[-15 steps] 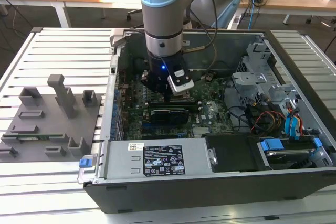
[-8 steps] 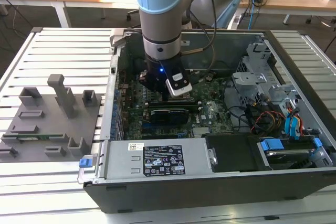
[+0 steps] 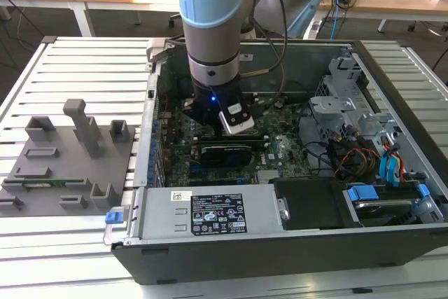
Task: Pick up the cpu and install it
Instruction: 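Install the second cpu locking lever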
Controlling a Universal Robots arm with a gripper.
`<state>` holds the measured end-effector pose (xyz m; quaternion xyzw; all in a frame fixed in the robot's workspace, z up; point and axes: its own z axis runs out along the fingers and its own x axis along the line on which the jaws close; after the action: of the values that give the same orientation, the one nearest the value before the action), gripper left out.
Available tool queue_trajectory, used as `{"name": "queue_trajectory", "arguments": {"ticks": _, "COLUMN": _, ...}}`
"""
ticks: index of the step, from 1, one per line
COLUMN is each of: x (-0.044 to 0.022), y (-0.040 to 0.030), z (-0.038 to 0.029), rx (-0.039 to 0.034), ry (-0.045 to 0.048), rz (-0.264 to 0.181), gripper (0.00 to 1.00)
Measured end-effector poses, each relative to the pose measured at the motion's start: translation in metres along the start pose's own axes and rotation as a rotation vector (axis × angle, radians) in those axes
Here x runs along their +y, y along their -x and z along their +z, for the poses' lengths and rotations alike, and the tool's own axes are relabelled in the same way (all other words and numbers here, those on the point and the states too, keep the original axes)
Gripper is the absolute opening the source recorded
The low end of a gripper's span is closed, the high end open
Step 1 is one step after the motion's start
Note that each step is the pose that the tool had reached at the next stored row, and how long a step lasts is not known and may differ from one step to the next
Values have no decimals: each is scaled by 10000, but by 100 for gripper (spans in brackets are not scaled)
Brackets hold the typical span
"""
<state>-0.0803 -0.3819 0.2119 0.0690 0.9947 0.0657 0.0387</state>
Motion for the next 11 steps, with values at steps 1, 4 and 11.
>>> {"name": "queue_trajectory", "arguments": {"ticks": 1, "x": -2, "y": 0, "z": 1, "rx": 3, "ry": 13, "rz": -6, "gripper": 11}}
{"name": "queue_trajectory", "arguments": {"ticks": 4, "x": -7, "y": 0, "z": 8, "rx": 12, "ry": 54, "rz": -26, "gripper": 11}}
{"name": "queue_trajectory", "arguments": {"ticks": 11, "x": -77, "y": -33, "z": 79, "rx": 121, "ry": 692, "rz": -153, "gripper": 11}}
